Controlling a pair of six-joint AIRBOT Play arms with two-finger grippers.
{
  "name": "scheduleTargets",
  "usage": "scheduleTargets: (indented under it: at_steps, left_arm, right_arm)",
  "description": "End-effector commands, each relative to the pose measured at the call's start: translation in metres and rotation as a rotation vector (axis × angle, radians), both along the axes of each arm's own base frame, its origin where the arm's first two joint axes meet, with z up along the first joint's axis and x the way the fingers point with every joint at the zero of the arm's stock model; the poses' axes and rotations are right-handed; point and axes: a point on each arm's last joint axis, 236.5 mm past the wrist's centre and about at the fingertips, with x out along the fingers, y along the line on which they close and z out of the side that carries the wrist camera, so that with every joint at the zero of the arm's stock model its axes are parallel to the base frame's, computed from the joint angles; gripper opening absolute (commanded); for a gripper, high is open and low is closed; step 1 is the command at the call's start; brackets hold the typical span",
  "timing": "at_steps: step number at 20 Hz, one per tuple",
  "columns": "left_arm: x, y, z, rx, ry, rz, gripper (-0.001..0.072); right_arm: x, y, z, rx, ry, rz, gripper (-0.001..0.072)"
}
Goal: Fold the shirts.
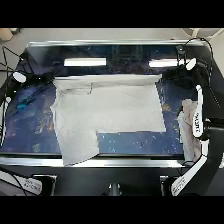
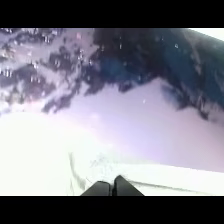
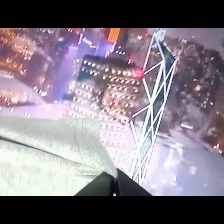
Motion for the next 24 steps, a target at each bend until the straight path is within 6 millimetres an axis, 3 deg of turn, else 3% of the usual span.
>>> scheduleTargets:
  at_steps: [1, 4, 6, 9, 13, 18, 19, 21, 22, 24]
  left_arm:
    - [-0.042, -0.015, -0.016, -0.031, 0.188, -0.110, 0.0022]
    - [-0.093, -0.025, -0.057, -0.017, 0.423, -0.205, 0.0022]
    - [-0.112, -0.024, -0.072, -0.015, 0.499, -0.219, 0.0021]
    - [-0.115, -0.019, -0.073, -0.004, 0.512, -0.217, 0.0021]
    - [-0.110, -0.010, -0.069, -0.005, 0.495, -0.199, 0.0022]
    - [-0.116, -0.017, -0.085, -0.041, 0.553, -0.182, 0.0022]
    - [-0.115, -0.020, -0.082, -0.055, 0.546, -0.182, 0.0039]
    - [-0.112, -0.022, -0.065, -0.103, 0.529, -0.183, 0.0378]
    - [-0.111, -0.018, -0.052, -0.113, 0.523, -0.184, 0.0430]
    - [-0.118, -0.004, -0.025, -0.122, 0.528, -0.183, 0.0428]
  right_arm:
    - [-0.036, 0.004, -0.014, -0.057, 0.148, 0.126, 0.0019]
    - [-0.084, 0.015, -0.058, -0.020, 0.393, 0.209, 0.0018]
    - [-0.107, 0.018, -0.080, 0.004, 0.510, 0.234, 0.0018]
    - [-0.123, 0.020, -0.089, 0.019, 0.587, 0.252, 0.0018]
    - [-0.129, 0.026, -0.078, 0.041, 0.595, 0.268, 0.0018]
    - [-0.146, 0.039, -0.092, 0.119, 0.692, 0.264, 0.0020]
    - [-0.147, 0.044, -0.089, 0.138, 0.693, 0.270, 0.0075]
    - [-0.152, 0.042, -0.075, 0.141, 0.689, 0.284, 0.0436]
    - [-0.155, 0.038, -0.062, 0.136, 0.681, 0.296, 0.0473]
    - [-0.165, 0.021, -0.035, 0.138, 0.676, 0.276, 0.0496]
